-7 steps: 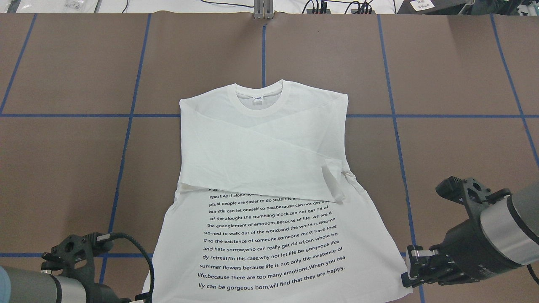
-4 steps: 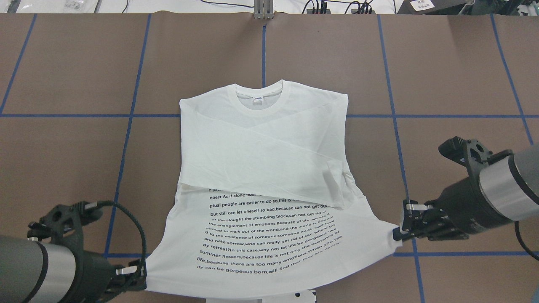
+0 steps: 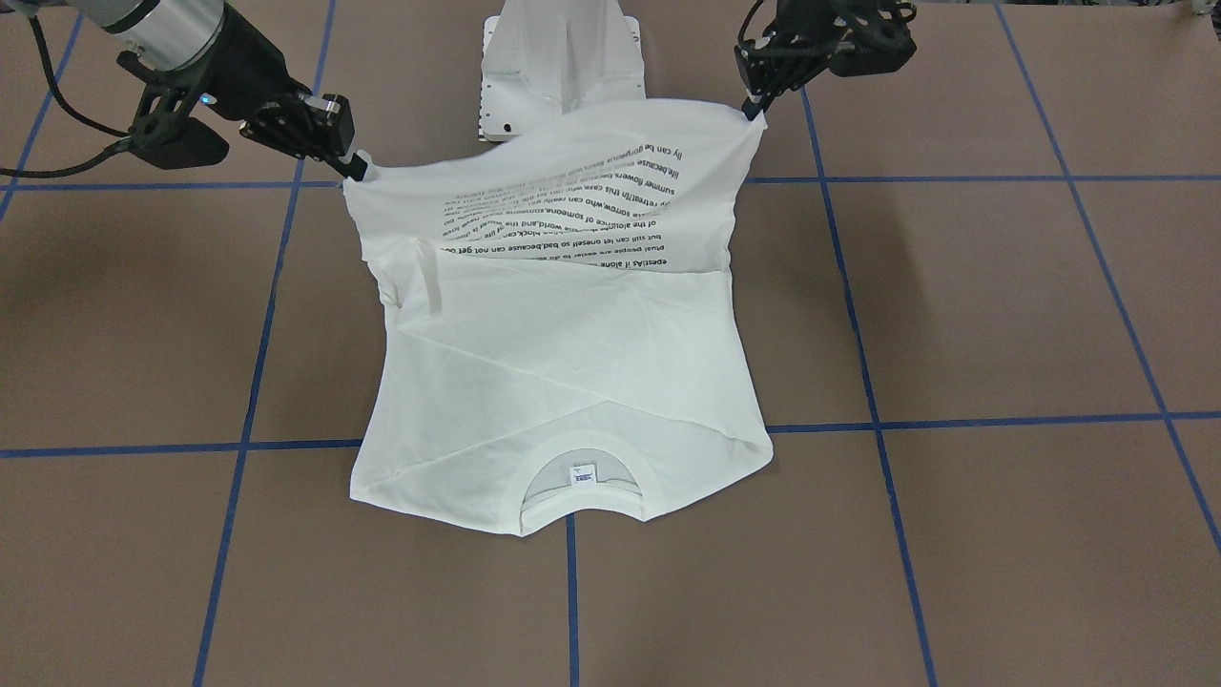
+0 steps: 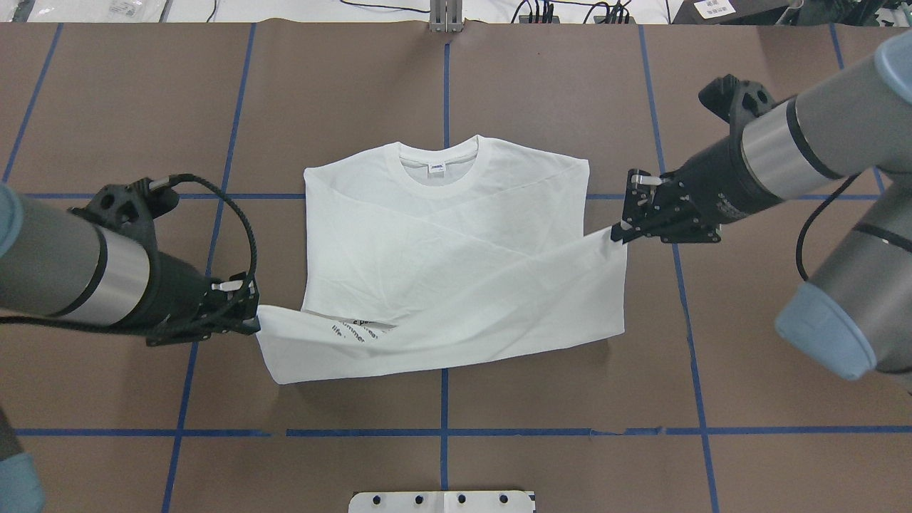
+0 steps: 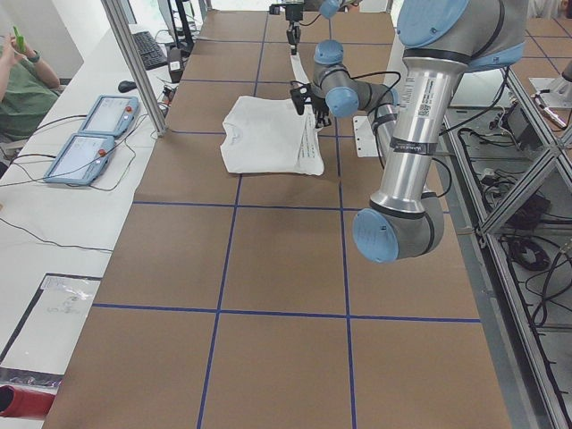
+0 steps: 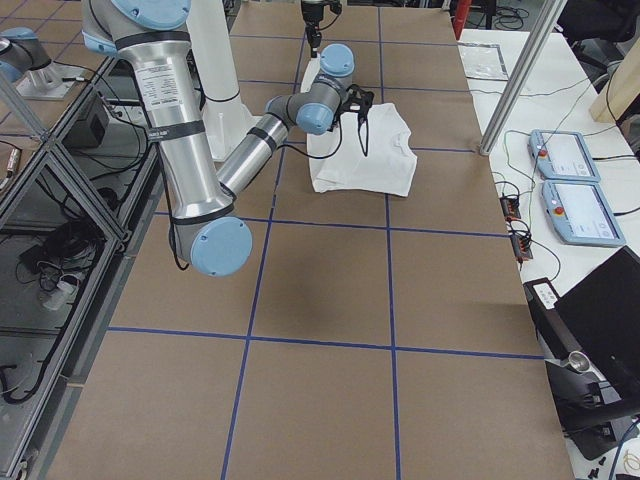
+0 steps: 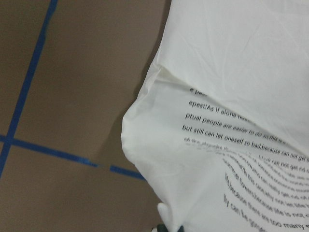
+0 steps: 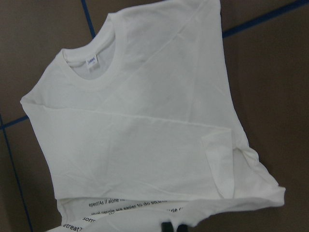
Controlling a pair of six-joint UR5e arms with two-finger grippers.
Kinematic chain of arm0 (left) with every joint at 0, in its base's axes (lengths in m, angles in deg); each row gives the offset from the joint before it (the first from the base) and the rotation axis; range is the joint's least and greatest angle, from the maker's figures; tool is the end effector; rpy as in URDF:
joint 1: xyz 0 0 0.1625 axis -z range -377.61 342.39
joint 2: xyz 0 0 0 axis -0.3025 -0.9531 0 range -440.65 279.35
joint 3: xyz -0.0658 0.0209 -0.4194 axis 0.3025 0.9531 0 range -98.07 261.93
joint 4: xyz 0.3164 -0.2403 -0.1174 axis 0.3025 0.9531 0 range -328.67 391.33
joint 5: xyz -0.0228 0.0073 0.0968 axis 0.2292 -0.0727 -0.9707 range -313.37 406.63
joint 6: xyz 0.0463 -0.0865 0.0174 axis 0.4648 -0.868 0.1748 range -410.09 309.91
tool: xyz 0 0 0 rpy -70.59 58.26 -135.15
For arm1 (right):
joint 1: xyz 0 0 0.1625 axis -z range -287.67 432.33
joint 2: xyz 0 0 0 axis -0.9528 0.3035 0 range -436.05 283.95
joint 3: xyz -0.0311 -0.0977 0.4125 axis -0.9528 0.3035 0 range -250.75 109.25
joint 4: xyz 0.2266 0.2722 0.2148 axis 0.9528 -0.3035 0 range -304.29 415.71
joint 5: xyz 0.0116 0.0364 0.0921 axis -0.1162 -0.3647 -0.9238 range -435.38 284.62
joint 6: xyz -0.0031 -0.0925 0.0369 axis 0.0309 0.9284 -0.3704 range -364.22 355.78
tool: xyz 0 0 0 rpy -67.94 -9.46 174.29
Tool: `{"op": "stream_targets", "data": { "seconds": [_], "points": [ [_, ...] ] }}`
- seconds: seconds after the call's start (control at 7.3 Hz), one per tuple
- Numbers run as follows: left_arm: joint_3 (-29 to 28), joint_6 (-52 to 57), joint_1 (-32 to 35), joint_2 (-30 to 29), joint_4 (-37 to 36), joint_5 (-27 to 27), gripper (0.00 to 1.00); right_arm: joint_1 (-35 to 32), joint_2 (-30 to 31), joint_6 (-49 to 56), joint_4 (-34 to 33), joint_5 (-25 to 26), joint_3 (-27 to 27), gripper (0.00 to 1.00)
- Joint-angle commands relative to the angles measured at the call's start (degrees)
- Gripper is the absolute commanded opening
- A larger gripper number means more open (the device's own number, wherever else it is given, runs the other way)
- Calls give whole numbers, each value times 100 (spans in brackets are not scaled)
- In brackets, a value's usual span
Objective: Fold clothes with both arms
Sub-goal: 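Lift the hem with both grippers and fold it toward the collar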
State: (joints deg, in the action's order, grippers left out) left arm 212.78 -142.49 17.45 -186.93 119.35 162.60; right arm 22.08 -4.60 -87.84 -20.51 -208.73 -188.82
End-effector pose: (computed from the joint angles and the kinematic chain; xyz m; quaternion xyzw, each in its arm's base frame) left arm 0.3271 -0.3390 0.2104 -0.0644 0.4889 -0.1789 0.8514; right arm -0.2806 -0.4390 0.2295 -0.0592 -0.5630 0.1278 0.8144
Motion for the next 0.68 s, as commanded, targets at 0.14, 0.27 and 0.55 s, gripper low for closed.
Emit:
{"op": "stream_targets", "data": {
  "seconds": [0.14, 0.27, 0.55],
  "points": [
    [-1550, 711, 893, -796, 75, 39, 0, -512, -929, 1205, 55, 63, 1853, 0],
    [-1902, 993, 1132, -911, 240, 39, 0, -512, -1192, 1259, 56, 133, 2258, 0],
    [-3015, 978, 1222, -1314, 1169, 39, 0, -512, -1440, 1329, 55, 257, 2753, 0]
  ]
}}
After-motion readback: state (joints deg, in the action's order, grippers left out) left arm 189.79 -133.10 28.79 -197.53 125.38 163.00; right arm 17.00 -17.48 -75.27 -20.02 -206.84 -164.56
